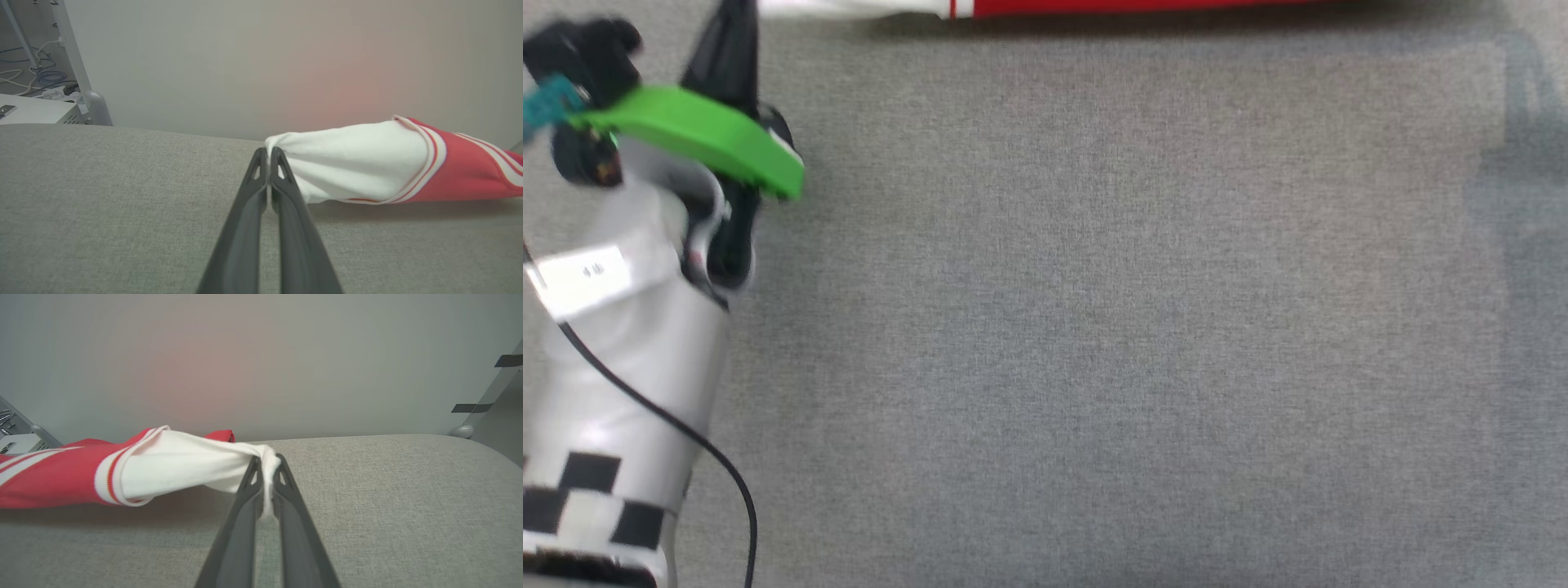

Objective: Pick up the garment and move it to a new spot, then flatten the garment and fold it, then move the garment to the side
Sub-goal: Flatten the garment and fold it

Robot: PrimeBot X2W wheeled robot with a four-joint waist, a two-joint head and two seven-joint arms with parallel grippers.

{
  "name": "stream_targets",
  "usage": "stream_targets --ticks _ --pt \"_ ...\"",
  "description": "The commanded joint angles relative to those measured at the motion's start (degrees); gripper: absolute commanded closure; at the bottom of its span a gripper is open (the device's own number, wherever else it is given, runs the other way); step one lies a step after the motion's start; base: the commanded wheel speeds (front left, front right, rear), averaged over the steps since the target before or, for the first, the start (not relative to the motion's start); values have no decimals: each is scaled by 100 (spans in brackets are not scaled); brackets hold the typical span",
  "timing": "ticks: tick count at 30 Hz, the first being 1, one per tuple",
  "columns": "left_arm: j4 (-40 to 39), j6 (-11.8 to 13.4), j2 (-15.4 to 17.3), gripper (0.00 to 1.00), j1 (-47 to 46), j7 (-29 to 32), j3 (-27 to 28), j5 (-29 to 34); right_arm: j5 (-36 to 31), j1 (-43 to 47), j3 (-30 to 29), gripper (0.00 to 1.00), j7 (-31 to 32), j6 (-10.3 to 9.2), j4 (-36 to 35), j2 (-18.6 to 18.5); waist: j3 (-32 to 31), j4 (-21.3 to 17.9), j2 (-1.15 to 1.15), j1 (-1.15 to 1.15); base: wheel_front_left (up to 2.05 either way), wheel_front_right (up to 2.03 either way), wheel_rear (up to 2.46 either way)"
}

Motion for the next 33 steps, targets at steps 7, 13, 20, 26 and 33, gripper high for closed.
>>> stream_targets --ticks 7,13,20,26,33 --pt "-88 -15 1 100 1341 -22 -373 -303 336 1421 60 100 -47 -11 -418 -247 -1088 161 0 0 0 0 0" --pt "60 -15 40 100 2098 -5 -521 -492 356 2463 70 100 15 -11 -648 -351 -1588 209 0 0 0 0 0" --pt "33 -15 167 100 2802 119 -645 -612 347 3417 45 100 167 -11 -898 -359 -2098 210 0 0 0 0 0" --pt "-200 -12 265 100 3488 386 -794 -739 428 4308 55 100 456 -11 -1273 -456 -2507 223 0 0 0 0 0" --pt "-843 50 532 100 4273 776 -967 -842 751 5281 -73 100 1018 -11 -1866 -596 -2790 233 0 0 0 0 0"
